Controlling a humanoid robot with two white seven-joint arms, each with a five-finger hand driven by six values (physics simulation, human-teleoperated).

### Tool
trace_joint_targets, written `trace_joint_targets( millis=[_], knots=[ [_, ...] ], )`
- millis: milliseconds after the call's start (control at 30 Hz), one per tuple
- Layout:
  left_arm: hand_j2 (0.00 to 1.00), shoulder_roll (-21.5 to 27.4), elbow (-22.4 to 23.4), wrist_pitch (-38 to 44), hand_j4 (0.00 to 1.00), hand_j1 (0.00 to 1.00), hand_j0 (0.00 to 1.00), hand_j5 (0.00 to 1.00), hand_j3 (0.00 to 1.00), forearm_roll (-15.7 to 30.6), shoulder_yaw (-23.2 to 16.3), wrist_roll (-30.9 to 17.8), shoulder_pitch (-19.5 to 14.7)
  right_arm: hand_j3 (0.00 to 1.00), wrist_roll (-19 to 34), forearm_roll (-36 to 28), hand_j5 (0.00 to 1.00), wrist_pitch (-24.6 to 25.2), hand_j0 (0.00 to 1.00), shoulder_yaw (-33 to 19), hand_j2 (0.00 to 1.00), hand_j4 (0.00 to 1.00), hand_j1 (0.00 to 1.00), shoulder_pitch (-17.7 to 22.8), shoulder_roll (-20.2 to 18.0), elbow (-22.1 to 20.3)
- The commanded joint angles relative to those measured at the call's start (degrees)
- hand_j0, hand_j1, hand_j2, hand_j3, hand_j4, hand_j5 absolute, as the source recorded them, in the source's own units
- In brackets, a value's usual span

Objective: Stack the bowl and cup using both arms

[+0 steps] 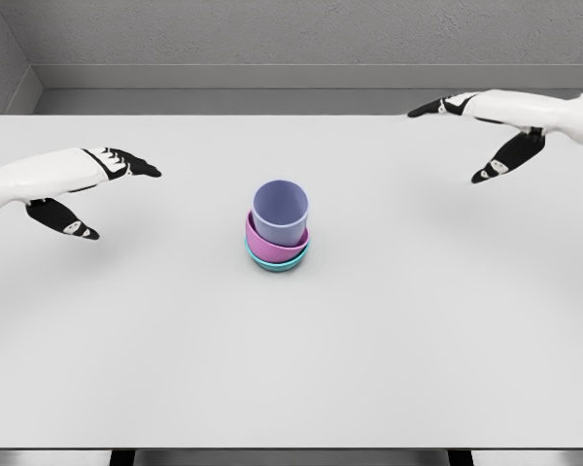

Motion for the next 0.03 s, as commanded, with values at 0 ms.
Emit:
trace_joint_targets(
  millis=[0],
  knots=[
    [1.0,-0.3,0.0,0.2,1.0,1.0,1.0,1.0,1.0,0.5,0.0,0.0,0.0,1.0,0.0,-0.7,1.0,0.2,1.0,-0.5,1.0,1.0,1.0,0.0,-0.8,0.2]
  ],
)
